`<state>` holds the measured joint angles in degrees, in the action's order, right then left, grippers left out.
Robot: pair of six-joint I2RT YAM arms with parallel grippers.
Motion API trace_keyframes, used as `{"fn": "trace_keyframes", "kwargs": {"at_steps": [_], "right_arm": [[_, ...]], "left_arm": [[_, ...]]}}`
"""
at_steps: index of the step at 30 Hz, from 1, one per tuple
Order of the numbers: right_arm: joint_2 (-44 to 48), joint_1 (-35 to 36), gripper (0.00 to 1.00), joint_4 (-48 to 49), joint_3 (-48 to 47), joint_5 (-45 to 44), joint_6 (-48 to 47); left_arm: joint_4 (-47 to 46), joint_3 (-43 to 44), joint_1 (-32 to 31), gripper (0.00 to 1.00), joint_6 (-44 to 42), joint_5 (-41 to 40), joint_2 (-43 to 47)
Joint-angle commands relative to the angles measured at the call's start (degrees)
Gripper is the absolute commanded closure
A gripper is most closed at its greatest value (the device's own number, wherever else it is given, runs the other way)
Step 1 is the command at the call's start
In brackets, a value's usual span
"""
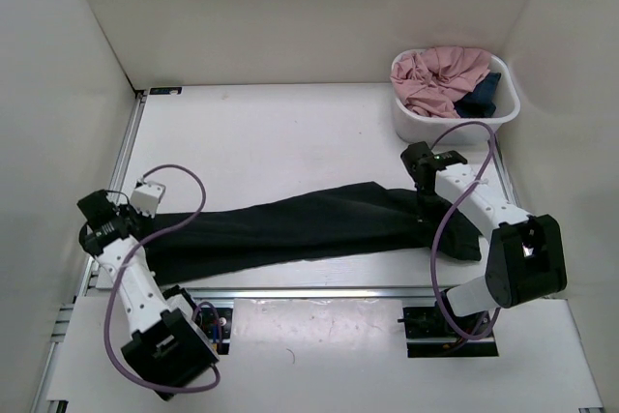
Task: Fold and stack the trousers
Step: Fold the trousers
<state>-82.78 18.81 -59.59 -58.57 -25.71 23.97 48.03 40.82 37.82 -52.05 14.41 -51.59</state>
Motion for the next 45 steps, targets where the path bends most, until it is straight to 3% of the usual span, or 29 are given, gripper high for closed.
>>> {"fn": "trace_keyframes", "kwargs": {"at_steps": [1,10,15,17,18,19,21,22,23,26,29,31,33,36,41,45], "right_arm": [[1.39,0.35,1.00,1.50,1.69,-0.92,0.56],[1.92,0.35,1.00,0.44,3.63,0.84,1.61],[1.40,0.35,1.00,0.97,3.63,2.23,1.09],[0.87,0.35,0.96,1.67,4.16,2.78,1.08],[0.87,0.35,0.92,1.67,4.77,3.47,1.08],[0.87,0.35,0.81,1.15,4.78,4.09,1.08],[2.01,0.35,0.67,0.28,4.78,4.09,0.56],[2.53,0.35,0.55,-1.04,3.99,4.62,0.56],[3.76,0.35,0.50,-1.75,3.29,4.62,0.56],[6.57,0.35,0.48,-4.82,-1.36,6.38,0.56],[7.89,0.35,0.48,-5.97,-5.76,9.44,1.08],[7.38,0.35,0.48,-5.28,-7.00,11.03,0.47],[6.15,0.35,0.48,-5.79,-9.10,11.65,0.47],[3.60,0.35,0.48,-6.50,-11.04,11.65,-0.24],[1.84,0.35,0.48,-5.36,-9.73,10.86,-1.29],[-0.36,0.35,0.48,-4.30,-9.02,10.86,-1.91]], "left_arm": [[0.74,-3.28,0.50,0.86,-3.06,-3.85,5.78],[7.60,-5.75,0.50,0.86,-2.35,-11.50,11.08],[8.31,-8.99,0.50,0.86,-1.82,-21.00,12.92],[8.31,-10.66,0.50,0.86,-2.87,-22.06,13.44],[9.09,-11.37,0.50,0.74,-2.88,-22.06,13.45],[9.97,-12.16,0.50,0.62,-3.40,-22.06,13.45],[11.73,-12.17,0.50,0.31,-3.93,-22.06,13.45],[14.35,-11.64,0.50,0.25,-4.46,-22.06,13.45],[15.59,-10.86,0.50,0.21,-4.46,-22.06,13.45],[20.76,-4.80,0.50,0.16,-5.68,-21.54,13.45],[22.46,5.56,0.50,0.14,-5.69,-17.16,11.00],[22.46,11.61,0.50,0.21,-1.75,-12.15,6.36],[22.46,14.45,0.50,0.27,2.98,-9.42,2.48],[23.16,18.85,0.50,0.26,5.99,-4.41,-2.98],[10.80,6.52,0.50,0.25,10.92,-12.55,-10.25],[3.22,4.01,1.02,0.27,14.51,-12.74,-19.74]]}}
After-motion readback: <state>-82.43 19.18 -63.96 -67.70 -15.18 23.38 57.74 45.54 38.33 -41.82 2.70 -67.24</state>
